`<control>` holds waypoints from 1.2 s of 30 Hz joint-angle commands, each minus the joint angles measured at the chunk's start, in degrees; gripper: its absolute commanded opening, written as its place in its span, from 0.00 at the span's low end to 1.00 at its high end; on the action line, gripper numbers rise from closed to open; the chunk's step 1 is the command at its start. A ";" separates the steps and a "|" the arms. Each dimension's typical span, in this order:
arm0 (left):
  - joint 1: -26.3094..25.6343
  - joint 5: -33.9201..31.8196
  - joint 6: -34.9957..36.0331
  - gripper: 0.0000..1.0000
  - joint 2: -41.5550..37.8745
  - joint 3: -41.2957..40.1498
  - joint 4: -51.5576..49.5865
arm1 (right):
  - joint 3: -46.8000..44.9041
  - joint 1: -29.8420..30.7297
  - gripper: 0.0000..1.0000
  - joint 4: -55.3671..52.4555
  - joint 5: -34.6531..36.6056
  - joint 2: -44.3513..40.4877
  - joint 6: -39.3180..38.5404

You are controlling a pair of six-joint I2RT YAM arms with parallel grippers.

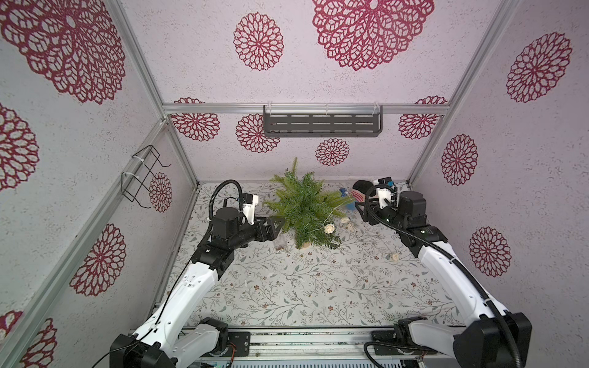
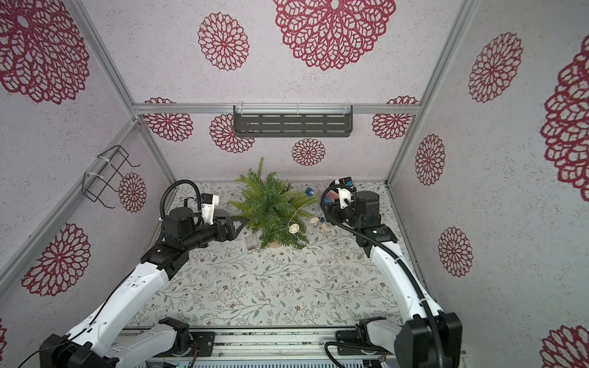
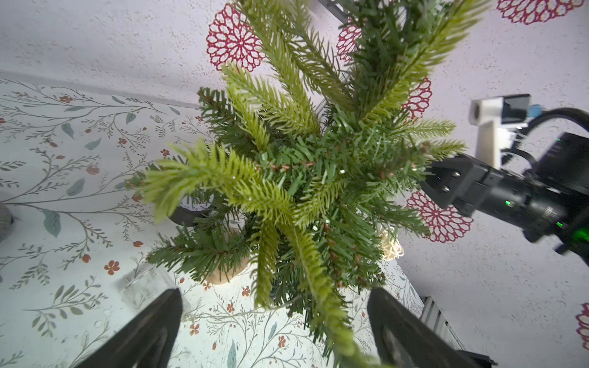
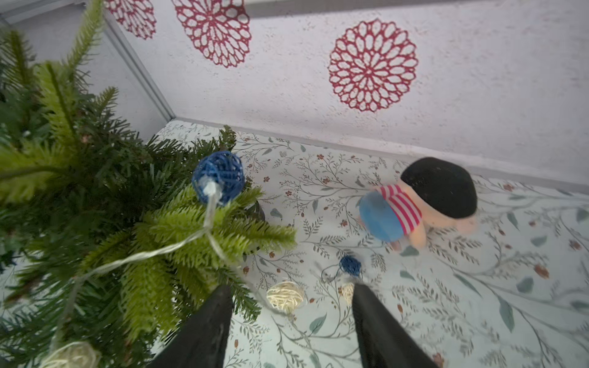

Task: Remove string lights from the small christmas tree
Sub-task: Remove the light string from the Christmas tree.

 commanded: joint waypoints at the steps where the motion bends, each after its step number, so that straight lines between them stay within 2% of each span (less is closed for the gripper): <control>1: 0.55 3.40 0.84 0.95 -0.55 1.77 -0.75 | 2.93 -2.46 0.64 8.23 -16.23 4.36 -3.93; 4: 0.46 5.35 0.23 0.94 -0.66 1.57 -1.28 | 4.62 -2.87 0.62 7.42 -22.35 8.37 -5.23; 6: 0.42 5.86 -0.13 0.94 -0.59 1.50 -1.44 | 4.26 -2.88 0.60 7.88 -24.01 9.63 -5.80; 14: 0.38 5.64 -0.13 0.93 0.09 2.81 -2.45 | -0.25 -3.26 0.53 12.10 -21.29 8.22 -5.54; 19: 0.38 6.28 -0.41 0.93 1.07 3.35 -2.49 | -4.05 -3.26 0.51 19.05 -22.61 8.48 -1.03; 21: 0.42 6.26 -0.32 0.93 1.22 3.43 -2.70 | -4.73 -3.24 0.49 18.70 -20.15 8.24 -0.42; 25: 0.43 5.86 0.38 0.93 0.71 3.35 -3.33 | -5.27 -3.55 0.49 12.72 -6.15 5.77 -0.73; 32: 0.38 7.20 0.32 0.93 0.47 2.91 -3.33 | -8.11 -6.12 0.53 9.85 -3.93 -1.53 1.07; 36: 0.37 8.14 -0.06 0.92 -0.56 2.82 -3.63 | -11.11 -6.15 0.58 12.29 -9.82 -5.22 2.17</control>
